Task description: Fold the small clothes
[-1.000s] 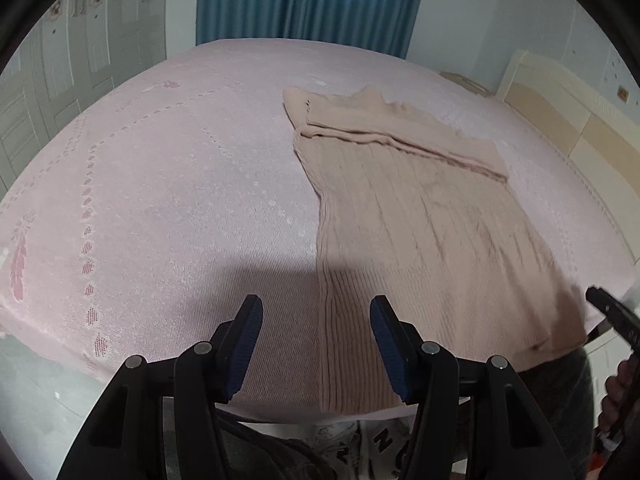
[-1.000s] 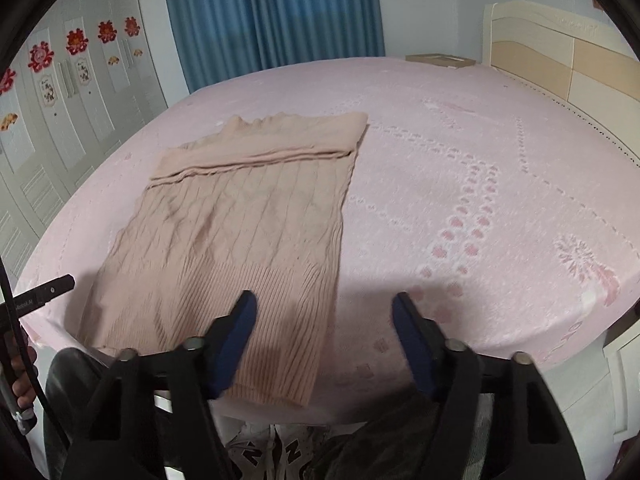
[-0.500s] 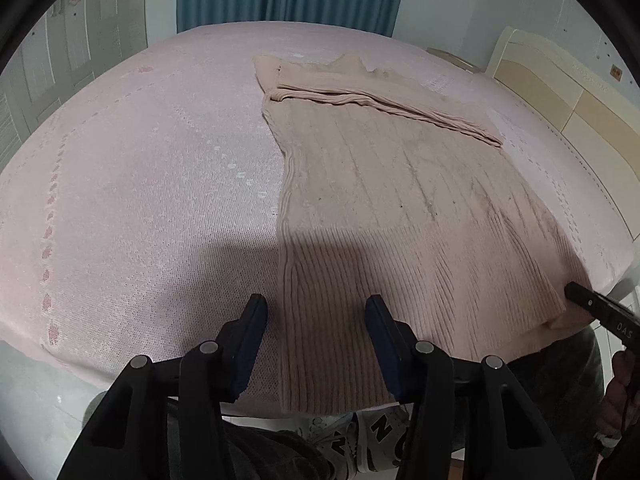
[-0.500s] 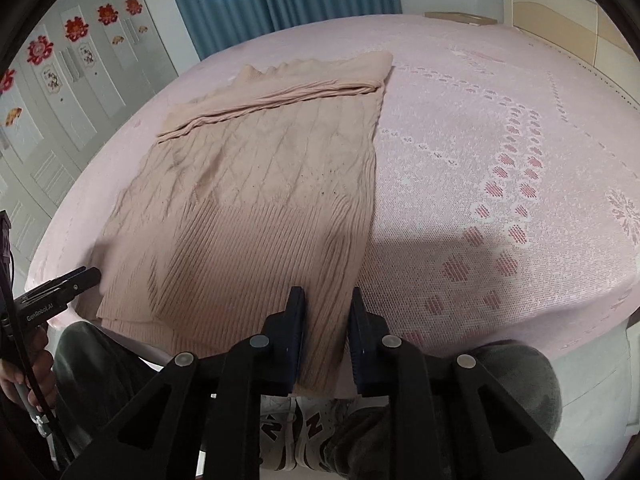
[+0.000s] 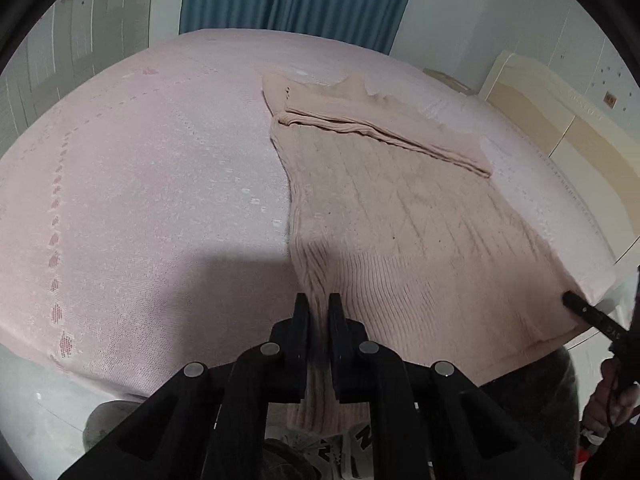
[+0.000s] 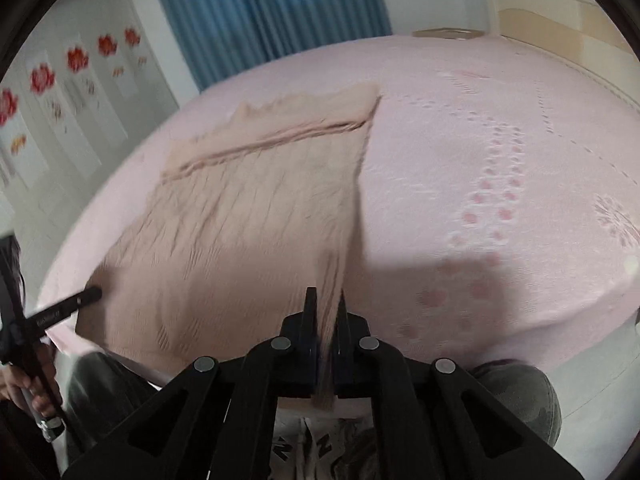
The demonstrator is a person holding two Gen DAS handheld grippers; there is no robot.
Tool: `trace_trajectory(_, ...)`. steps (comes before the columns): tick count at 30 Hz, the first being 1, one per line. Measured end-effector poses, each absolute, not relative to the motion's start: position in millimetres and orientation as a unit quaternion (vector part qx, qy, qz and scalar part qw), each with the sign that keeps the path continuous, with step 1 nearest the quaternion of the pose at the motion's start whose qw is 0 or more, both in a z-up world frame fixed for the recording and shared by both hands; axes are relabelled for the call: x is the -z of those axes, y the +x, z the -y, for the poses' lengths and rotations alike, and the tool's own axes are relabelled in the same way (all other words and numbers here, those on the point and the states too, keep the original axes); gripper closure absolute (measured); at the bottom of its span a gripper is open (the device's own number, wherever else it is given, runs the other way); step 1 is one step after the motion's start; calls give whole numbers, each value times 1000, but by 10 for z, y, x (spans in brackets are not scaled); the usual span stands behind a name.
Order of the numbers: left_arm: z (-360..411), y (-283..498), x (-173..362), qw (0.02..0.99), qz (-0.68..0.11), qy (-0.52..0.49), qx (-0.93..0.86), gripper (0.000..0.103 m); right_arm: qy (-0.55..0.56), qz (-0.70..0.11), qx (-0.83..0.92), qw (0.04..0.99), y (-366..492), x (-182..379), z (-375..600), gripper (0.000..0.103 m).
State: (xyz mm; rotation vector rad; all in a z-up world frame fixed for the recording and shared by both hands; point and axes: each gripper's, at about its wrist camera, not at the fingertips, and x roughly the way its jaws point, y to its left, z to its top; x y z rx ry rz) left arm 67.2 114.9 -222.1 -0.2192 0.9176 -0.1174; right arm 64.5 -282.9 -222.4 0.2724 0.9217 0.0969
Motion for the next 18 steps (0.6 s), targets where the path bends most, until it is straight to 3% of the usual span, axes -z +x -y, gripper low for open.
trace_trajectory(4, -1160, 705, 2376, 880, -462, -102, 44, 94, 136, -477, -43, 867, 717, 2413, 2853, 99)
trace_trajectory(9, -1183, 661, 2408, 877, -463, -116, 54, 87, 91, -474, -33, 875, 720, 2397, 2686, 95)
trace_trajectory(18, -1135, 923, 2413, 871, -469, -128, 64, 75, 135, -470, -42, 871, 799, 2442, 2730, 79)
